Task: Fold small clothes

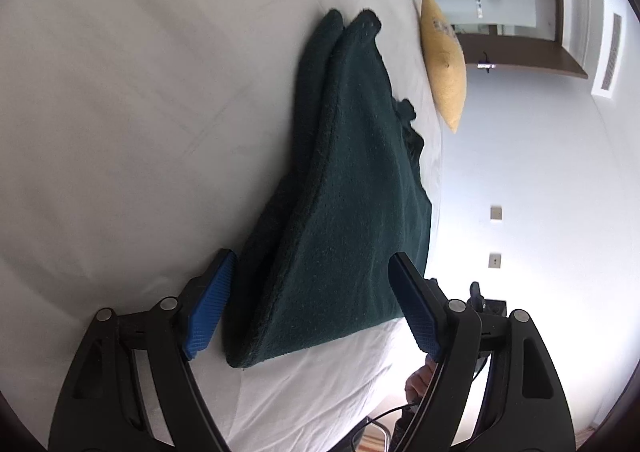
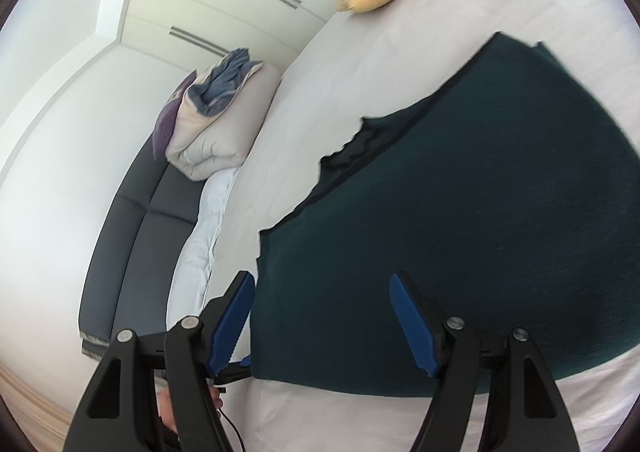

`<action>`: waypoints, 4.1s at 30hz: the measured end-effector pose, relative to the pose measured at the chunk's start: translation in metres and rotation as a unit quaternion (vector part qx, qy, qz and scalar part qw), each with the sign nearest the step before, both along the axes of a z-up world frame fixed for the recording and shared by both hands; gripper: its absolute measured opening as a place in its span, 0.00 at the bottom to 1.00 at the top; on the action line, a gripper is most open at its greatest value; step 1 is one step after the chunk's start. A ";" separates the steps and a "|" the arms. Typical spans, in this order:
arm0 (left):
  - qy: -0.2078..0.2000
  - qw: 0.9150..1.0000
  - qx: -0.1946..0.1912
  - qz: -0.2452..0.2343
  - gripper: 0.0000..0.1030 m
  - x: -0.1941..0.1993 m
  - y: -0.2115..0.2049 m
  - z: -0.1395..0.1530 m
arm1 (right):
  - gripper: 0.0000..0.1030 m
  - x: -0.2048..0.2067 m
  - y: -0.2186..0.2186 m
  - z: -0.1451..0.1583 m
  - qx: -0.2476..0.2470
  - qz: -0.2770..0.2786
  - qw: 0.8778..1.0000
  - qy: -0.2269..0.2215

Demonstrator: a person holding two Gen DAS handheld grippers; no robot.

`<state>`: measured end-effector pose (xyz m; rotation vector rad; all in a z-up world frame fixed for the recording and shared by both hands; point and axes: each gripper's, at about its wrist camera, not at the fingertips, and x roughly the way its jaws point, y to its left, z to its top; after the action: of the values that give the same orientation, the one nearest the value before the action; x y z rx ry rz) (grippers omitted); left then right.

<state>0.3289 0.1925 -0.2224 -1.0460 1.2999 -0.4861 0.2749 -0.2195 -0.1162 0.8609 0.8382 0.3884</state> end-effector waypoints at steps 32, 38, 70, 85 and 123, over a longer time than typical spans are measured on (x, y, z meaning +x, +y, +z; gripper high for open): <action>-0.118 0.992 0.034 -0.013 0.08 0.008 -0.108 0.079 | 0.76 0.084 0.041 -0.028 0.045 0.108 0.992 0.053; -0.128 0.988 0.051 -0.063 0.08 0.018 -0.189 0.075 | 0.92 0.103 0.020 -0.015 0.091 0.131 0.986 0.045; -0.167 0.962 0.133 -0.169 0.08 0.003 -0.336 0.091 | 0.14 0.119 -0.056 0.007 -0.098 0.069 0.992 0.031; -0.170 0.946 0.149 -0.234 0.08 0.022 -0.432 0.095 | 0.14 0.099 -0.158 -0.020 -0.120 0.026 0.990 0.067; -0.243 0.928 0.214 -0.186 0.68 0.016 -0.311 0.118 | 0.10 -0.044 -0.177 -0.055 -0.090 -0.012 0.991 0.096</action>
<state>0.3450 -0.1186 -0.1043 -0.2803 1.0818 -0.6614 0.2311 -0.3963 -0.1709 0.7465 1.0230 0.2074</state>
